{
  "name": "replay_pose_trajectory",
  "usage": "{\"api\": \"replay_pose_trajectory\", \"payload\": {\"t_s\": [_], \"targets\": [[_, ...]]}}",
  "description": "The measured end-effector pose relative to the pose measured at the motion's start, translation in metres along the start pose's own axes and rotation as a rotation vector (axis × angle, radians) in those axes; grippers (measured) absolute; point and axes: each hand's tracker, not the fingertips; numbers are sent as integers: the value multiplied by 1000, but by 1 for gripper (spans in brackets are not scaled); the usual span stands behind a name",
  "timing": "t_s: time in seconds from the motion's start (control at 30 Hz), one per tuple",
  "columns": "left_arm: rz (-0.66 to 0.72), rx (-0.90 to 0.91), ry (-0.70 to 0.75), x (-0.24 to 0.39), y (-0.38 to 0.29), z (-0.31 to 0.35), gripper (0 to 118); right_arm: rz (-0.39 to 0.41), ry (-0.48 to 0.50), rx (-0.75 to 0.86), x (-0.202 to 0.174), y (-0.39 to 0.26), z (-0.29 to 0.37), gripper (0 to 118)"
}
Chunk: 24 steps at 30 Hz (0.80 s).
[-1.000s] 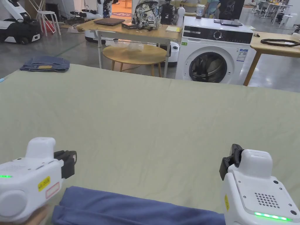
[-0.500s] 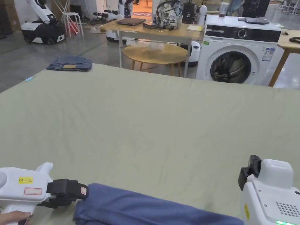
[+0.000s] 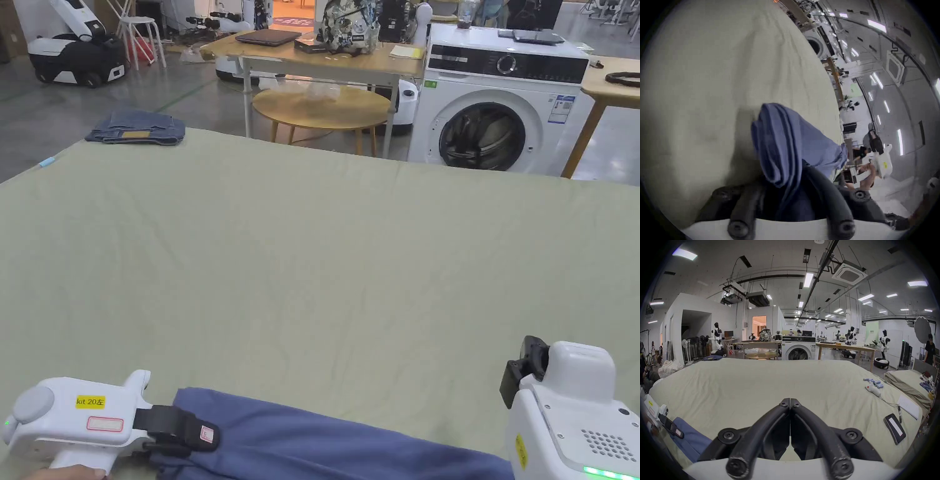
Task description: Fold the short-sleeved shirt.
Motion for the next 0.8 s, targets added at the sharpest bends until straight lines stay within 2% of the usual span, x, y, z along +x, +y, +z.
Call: {"api": "replay_pose_trajectory", "payload": {"t_s": [0.1, 0.4, 0.6, 0.8], "targets": [[54, 52, -50, -18, 1, 7, 4, -5, -1, -5, 3, 0, 0, 0], [-51, 134, -5, 16, 3, 39, 2, -9, -10, -9, 13, 1, -2, 0], [-140, 199, 134, 43, 6, 90, 2, -2, 2, -8, 12, 3, -5, 0], [-128, 238, 298, 58, 6, 125, 2, 8, 24, -3, 8, 5, -7, 0]]}}
